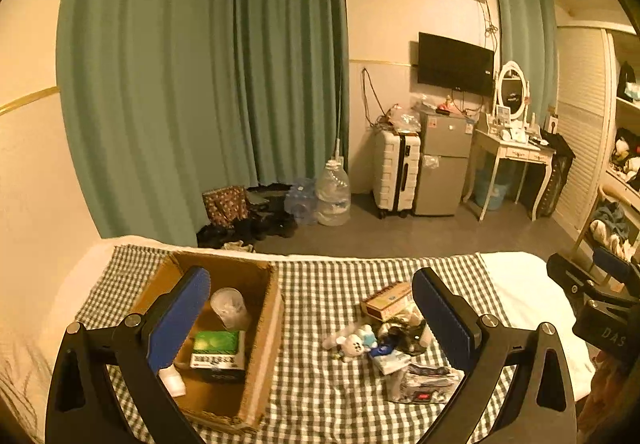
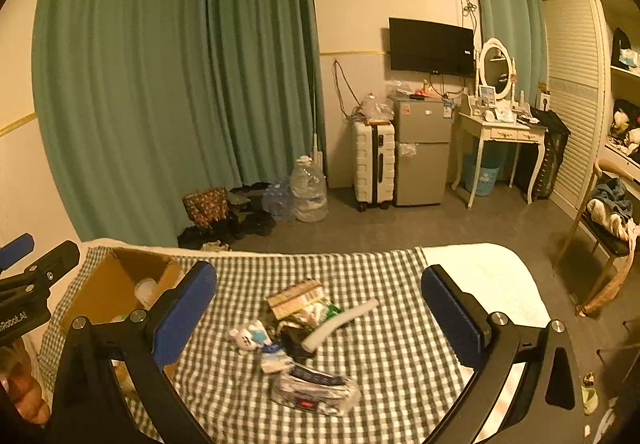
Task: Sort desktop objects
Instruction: 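Move both grippers back from the box toward the item cluster, then grasp the wrapped tissue pack with the right gripper while the left gripper grasps the white bear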
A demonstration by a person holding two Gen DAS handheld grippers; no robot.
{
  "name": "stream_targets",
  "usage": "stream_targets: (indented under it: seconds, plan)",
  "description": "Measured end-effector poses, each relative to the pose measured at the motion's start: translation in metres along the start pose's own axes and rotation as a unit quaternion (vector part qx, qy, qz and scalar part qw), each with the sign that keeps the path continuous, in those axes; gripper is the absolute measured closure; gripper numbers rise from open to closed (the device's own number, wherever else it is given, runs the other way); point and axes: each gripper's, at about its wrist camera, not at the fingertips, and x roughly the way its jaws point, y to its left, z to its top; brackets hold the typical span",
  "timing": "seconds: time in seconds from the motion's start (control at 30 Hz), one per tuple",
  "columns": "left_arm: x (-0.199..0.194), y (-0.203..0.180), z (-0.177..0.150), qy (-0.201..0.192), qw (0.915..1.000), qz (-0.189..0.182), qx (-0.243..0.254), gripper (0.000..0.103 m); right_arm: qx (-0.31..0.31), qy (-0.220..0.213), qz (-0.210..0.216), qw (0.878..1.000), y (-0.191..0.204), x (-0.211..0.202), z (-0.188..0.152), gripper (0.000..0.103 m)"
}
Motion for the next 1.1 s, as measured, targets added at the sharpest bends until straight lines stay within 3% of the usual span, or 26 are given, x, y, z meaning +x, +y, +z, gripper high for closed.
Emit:
stream_targets:
  seconds: [0.33, 0.63, 1.1]
  plan:
    - [0.015, -0.029, -0.009, 0.009, 0.9997, -0.016, 0.018, 0.000, 0.006, 0.017, -0.013, 1.000, -0.033, 0.007, -0.016, 0.000]
    - [0.046, -0.035, -0.021, 0.028, 0.9992, -0.021, 0.020, 0.000, 0.004, 0.039, -0.007, 0.999, -0.037, 0.028, -0.032, 0.000]
    - [0.115, -0.037, -0.066, 0.084, 0.9954, -0.027, 0.037, 0.000, 0.004, 0.123, 0.012, 0.992, -0.031, 0.092, -0.099, 0.000]
